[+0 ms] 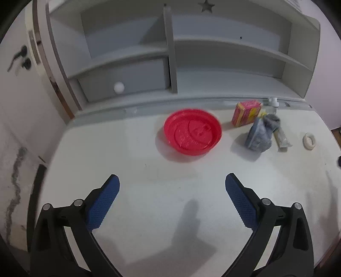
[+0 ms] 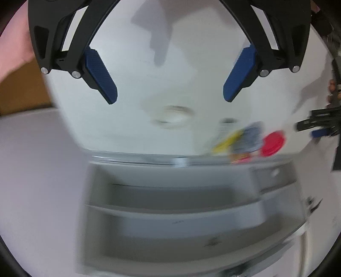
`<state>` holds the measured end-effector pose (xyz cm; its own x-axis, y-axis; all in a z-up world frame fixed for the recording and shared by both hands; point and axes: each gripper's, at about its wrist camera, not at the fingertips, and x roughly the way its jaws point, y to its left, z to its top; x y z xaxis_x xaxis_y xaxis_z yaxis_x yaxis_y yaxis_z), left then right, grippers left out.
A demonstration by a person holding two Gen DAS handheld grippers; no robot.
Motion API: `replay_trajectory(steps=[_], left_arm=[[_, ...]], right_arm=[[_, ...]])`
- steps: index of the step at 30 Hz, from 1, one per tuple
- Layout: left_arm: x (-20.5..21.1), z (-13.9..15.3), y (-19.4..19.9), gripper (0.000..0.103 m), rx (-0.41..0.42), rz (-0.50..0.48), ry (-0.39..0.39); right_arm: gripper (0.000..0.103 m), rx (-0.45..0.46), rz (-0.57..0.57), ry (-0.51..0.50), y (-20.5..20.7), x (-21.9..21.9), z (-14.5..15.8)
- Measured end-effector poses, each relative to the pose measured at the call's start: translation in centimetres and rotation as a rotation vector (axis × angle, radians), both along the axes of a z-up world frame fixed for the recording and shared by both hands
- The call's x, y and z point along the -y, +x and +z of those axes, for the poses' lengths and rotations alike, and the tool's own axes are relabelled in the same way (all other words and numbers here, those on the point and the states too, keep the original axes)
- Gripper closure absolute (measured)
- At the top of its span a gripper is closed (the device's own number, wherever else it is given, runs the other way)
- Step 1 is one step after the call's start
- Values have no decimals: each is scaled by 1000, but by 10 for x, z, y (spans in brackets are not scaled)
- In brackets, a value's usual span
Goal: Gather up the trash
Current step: 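Grasp the red cup lid with the left tool while the right tool grasps the grey socks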
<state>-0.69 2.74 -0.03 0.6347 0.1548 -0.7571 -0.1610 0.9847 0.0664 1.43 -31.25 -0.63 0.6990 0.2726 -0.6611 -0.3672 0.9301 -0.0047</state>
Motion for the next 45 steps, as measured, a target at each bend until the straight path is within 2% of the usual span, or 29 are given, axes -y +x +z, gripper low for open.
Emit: replay_trajectory(steps=[3, 6, 10, 15, 20, 23, 25, 32, 36, 45], left_arm=[[-1, -8, 14, 7, -9, -38, -31], [0, -11, 30, 7, -15, -72, -77], [-5, -22, 61, 7, -45, -126, -109], [-1, -31, 88, 7, -70, -200, -88], [-10, -39, 111, 7, -74, -245, -69], [-18, -34, 118, 23, -45, -248, -81], [-24, -33, 117, 24, -41, -258, -111], [-51, -27, 97, 24, -19, -178, -129], [-61, -27, 88, 24, -14, -149, -136], [-47, -15, 78, 24, 4, -157, -129]], right_arm=[[7, -30, 111, -29, 8, -55, -7], [7, -66, 178, -10, 14, -84, -7], [9, -107, 193, 15, 37, -107, -4], [13, -158, 182, 36, 70, -136, -3], [21, -212, 155, 1, 96, -156, -13], [26, -226, 164, -24, 97, -163, -21], [37, -225, 153, -44, 98, -167, -25], [56, -206, 148, -79, 96, -176, -29], [68, -201, 158, -48, 93, -172, -27], [69, -124, 129, 21, 75, -137, 7]])
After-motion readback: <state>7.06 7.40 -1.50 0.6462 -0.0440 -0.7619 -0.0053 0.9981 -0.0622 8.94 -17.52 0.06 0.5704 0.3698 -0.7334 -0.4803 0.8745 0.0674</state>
